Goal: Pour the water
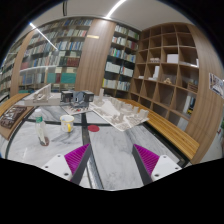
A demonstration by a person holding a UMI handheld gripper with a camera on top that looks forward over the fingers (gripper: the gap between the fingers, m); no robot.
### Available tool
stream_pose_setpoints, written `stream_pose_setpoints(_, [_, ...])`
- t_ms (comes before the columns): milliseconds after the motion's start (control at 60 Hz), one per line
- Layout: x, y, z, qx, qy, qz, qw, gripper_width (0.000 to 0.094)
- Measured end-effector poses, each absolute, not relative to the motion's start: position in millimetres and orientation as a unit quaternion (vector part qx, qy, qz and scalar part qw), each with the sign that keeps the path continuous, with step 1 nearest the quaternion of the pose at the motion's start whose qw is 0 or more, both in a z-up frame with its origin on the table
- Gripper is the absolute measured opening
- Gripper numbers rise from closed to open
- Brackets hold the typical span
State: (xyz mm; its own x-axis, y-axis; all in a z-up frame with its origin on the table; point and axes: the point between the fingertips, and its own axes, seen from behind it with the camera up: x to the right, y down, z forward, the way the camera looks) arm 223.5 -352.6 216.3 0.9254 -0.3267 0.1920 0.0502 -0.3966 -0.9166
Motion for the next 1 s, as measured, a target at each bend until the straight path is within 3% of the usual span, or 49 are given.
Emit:
stream_pose_setpoints(217, [200,-364,172,-0.832,0.065,-0.164,0.527,0.0866])
stream_pose_setpoints(400, [110,-347,123,-0.842,0.035,-0.091,0.53,0.0862])
stream_pose_setpoints(700, [-41,-222,112,-0.814,-0.024,-0.01,0.581,0.0861])
stream_pose_setpoints(917, [-73,-123,93,-0.798,-0.022,-0.009,0.603,0.0847])
stream_pose_setpoints(1000, [-79,-96,86,-0.79,-0.026,-0.015,0.612,0.0774])
